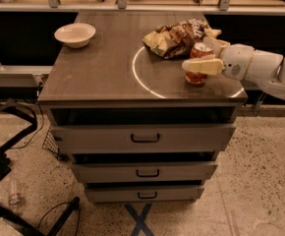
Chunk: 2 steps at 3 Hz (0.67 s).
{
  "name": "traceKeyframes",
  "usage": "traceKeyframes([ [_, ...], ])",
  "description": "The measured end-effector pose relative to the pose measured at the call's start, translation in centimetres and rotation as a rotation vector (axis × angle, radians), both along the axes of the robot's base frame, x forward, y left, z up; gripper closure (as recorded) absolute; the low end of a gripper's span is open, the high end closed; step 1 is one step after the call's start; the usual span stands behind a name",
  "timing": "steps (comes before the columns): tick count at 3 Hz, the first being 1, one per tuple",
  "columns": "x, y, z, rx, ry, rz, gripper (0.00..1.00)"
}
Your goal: Place coke can into paper bowl
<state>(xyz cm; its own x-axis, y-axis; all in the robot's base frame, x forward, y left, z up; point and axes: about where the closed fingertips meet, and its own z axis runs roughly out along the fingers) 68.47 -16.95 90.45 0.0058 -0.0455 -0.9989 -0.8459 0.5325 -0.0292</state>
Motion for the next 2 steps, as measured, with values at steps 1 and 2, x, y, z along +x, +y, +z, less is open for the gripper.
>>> traceKeyframes([
  [1, 0.04, 0.28, 0.02, 0.001, 0.000, 0.004, 0.40],
  [2, 0.08, 0.73, 0.05, 0.001, 0.000, 0.011, 0.71],
])
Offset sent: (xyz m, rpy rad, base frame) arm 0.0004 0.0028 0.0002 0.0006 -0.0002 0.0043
